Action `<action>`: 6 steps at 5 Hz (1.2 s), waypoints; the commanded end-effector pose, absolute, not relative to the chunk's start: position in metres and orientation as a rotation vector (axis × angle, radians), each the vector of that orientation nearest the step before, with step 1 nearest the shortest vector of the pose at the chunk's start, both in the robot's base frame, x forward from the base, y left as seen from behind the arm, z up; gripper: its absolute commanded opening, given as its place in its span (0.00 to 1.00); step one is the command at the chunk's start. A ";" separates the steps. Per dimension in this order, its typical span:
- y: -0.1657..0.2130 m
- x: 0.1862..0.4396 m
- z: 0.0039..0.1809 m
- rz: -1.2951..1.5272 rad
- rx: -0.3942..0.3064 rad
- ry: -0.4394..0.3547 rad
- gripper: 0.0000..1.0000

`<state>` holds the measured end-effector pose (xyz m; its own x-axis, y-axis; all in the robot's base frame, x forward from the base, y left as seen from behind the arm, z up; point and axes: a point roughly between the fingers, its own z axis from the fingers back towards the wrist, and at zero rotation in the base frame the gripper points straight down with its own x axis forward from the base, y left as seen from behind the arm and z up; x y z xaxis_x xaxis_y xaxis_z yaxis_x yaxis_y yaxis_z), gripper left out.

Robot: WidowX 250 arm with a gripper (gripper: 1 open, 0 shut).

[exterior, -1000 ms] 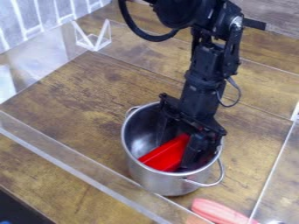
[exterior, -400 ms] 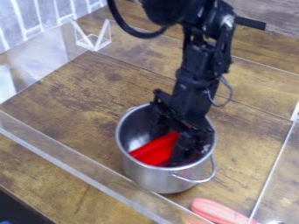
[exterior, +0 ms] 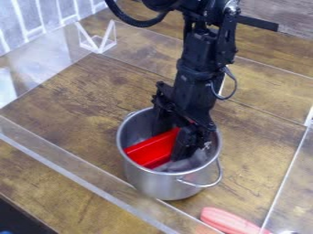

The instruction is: Remove the red object from the silver pot and put it on the table

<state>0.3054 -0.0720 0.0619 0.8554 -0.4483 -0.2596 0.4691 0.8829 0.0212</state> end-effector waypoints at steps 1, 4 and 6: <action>-0.070 0.302 0.092 -0.459 0.082 0.166 0.00; -0.064 0.300 0.088 -0.418 0.074 0.164 0.00; -0.046 0.309 0.081 -0.264 0.059 0.169 0.00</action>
<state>0.3028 -0.0499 0.0641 0.9339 -0.2689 -0.2356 0.2828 0.9588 0.0268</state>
